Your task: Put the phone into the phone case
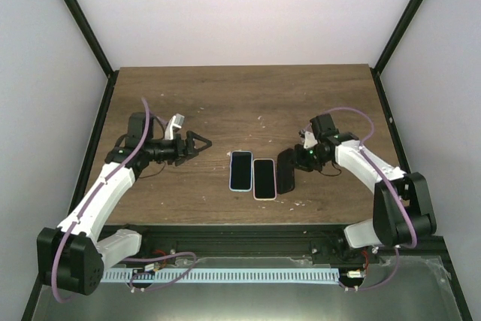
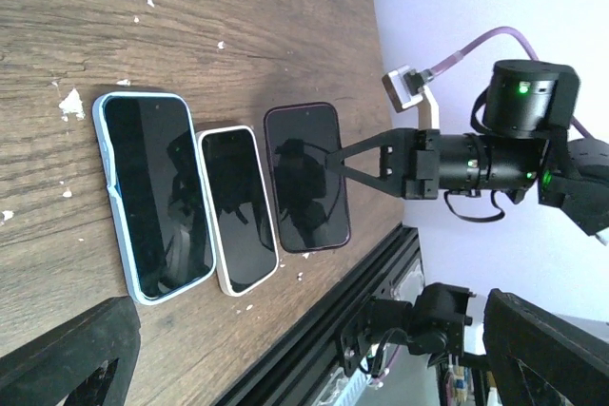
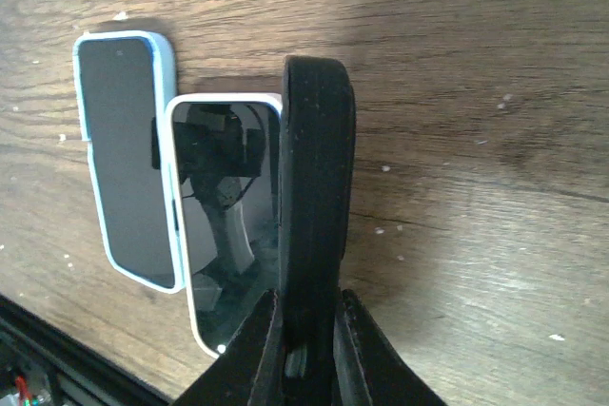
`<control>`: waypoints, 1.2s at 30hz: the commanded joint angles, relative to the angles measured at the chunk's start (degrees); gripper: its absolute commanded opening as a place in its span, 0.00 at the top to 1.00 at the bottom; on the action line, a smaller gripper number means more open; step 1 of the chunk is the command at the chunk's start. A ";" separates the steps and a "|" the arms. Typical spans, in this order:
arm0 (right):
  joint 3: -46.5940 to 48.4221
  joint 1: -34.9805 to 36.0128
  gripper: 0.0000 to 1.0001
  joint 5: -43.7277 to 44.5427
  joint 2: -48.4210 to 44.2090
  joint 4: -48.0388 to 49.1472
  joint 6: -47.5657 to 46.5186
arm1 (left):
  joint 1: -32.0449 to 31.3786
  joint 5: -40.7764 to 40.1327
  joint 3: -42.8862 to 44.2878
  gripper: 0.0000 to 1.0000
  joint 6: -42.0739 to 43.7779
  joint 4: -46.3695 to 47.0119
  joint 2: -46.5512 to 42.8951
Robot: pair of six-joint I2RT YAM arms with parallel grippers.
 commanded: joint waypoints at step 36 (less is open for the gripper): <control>15.50 -2.90 0.00 10.87 -19.46 -5.92 3.20 | -0.06 -22.08 18.82 0.00 8.63 -16.32 -6.59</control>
